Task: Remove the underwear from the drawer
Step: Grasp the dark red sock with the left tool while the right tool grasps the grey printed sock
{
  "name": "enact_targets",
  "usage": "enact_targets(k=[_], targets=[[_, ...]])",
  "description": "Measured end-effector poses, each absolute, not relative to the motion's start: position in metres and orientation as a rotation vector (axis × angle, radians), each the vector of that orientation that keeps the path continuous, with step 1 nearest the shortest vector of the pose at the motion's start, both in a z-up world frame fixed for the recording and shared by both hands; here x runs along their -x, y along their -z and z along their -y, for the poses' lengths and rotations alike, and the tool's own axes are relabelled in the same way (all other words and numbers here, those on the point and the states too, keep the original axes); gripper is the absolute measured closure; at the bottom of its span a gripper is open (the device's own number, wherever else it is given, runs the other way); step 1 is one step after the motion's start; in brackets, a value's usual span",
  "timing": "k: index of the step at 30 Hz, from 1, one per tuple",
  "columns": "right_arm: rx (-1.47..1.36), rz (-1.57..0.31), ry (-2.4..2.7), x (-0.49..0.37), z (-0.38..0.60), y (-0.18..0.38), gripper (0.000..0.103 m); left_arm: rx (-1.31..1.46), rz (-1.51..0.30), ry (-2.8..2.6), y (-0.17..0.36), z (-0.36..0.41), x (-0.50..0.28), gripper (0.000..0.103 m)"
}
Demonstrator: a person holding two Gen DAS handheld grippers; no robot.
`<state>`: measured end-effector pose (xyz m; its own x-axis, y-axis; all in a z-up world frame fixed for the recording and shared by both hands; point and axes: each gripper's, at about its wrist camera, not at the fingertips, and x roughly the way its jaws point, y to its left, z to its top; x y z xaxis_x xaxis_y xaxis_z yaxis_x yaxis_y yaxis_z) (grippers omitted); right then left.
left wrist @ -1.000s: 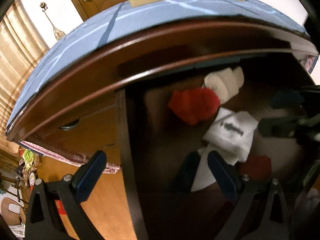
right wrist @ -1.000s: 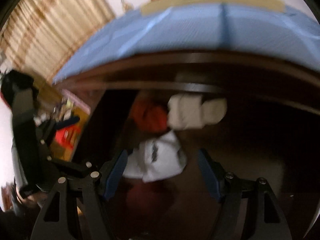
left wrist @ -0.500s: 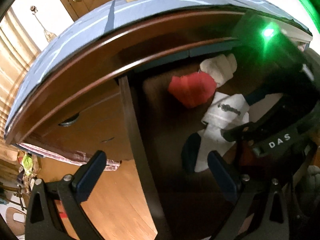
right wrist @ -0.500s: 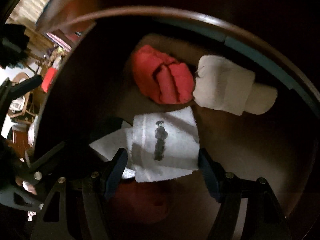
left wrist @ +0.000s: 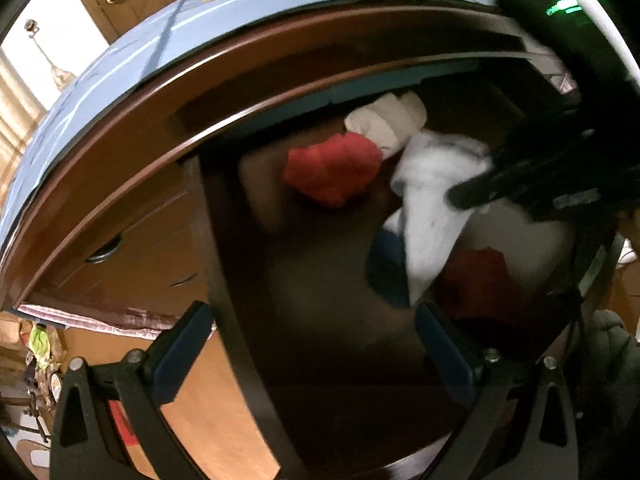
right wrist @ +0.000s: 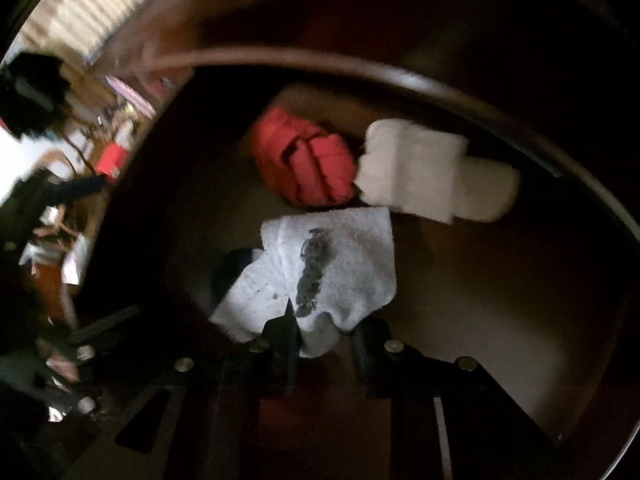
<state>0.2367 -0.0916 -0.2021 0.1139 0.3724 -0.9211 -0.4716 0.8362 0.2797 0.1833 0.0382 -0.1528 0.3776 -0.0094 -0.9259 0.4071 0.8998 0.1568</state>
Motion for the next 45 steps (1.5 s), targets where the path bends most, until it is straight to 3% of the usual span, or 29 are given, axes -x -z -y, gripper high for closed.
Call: enact_targets(k=[11,15,19,23,33,34,35,37,45], targets=[[-0.124,-1.076,-0.472,-0.198,0.191,0.143,0.079,-0.308,-1.193,0.363,0.127,-0.017,-0.196,0.005],[-0.217,-1.058,-0.462,-0.191,0.215,0.136,0.079,-0.289,-1.288,0.498,0.142,0.011,-0.203,0.005],[-0.261,-1.042,-0.453,-0.188,0.218,0.135,0.079,-0.248,-1.465,0.542,0.180,0.034,-0.211,0.027],[-0.288,-1.015,-0.445,-0.183,0.225,0.132,0.079,-0.117,-1.618,0.604,0.203,0.041,-0.221,0.027],[-0.334,-0.990,-0.420,-0.176,0.244,0.126,0.079,-0.167,-1.670,0.621,0.209,0.065,-0.222,0.022],[-0.336,-0.990,-0.422,-0.176,0.244,0.126,0.079,-0.162,-1.668,0.619,0.208,0.068,-0.222,0.028],[-0.339,-0.989,-0.423,-0.175,0.244,0.126,0.079,-0.149,-1.682,0.646,0.206,0.071,-0.218,0.045],[-0.342,-0.986,-0.422,-0.174,0.245,0.127,0.079,-0.072,-1.755,0.721,0.207,0.076,-0.212,0.067],[-0.361,-0.974,-0.407,-0.175,0.253,0.124,0.079,-0.020,-1.710,0.714,0.202,0.078,-0.200,0.070]])
